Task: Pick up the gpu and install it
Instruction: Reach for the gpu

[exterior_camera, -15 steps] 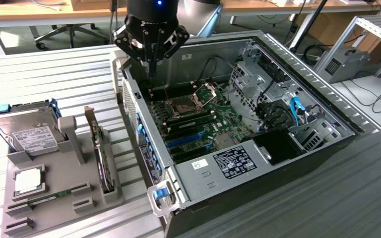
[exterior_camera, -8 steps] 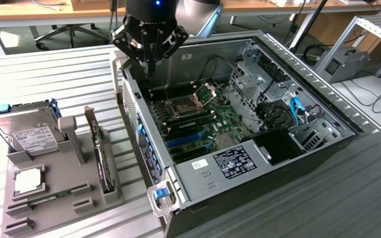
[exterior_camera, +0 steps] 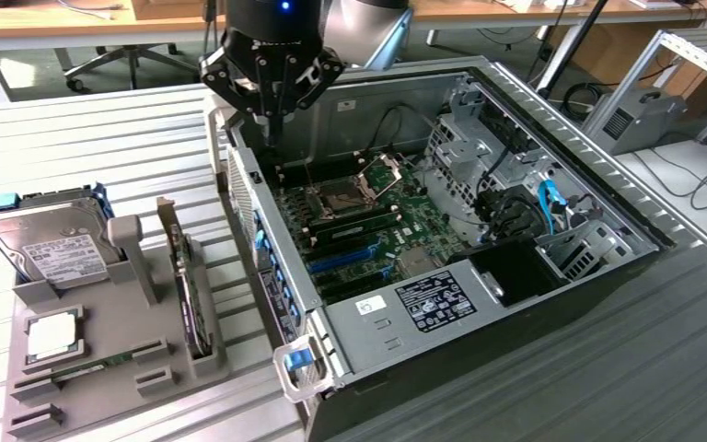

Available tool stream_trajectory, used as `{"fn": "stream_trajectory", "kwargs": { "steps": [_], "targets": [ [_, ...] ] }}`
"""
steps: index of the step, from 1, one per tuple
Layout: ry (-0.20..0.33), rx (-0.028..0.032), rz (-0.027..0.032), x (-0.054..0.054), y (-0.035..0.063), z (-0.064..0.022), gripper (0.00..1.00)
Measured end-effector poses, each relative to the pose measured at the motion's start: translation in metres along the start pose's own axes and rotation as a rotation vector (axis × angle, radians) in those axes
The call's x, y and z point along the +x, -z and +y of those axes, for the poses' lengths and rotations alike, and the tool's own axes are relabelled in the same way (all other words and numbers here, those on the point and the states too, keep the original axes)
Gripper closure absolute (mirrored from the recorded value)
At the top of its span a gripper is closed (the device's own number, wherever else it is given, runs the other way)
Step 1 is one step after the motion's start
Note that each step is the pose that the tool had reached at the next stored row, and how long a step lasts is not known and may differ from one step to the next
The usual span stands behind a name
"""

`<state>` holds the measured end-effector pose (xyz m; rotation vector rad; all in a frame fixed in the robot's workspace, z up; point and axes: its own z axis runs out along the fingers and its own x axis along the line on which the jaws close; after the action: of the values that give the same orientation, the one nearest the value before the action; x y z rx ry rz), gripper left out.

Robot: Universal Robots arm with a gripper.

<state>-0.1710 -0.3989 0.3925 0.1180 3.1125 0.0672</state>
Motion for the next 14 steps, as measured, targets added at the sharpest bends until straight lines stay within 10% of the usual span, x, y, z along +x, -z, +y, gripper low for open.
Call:
{"fn": "stream_trajectory", "kwargs": {
  "steps": [14],
  "targets": [
    [0.000, 0.0000, 0.0000, 0.0044, -0.0001, -0.0003, 0.89]
  ]
}}
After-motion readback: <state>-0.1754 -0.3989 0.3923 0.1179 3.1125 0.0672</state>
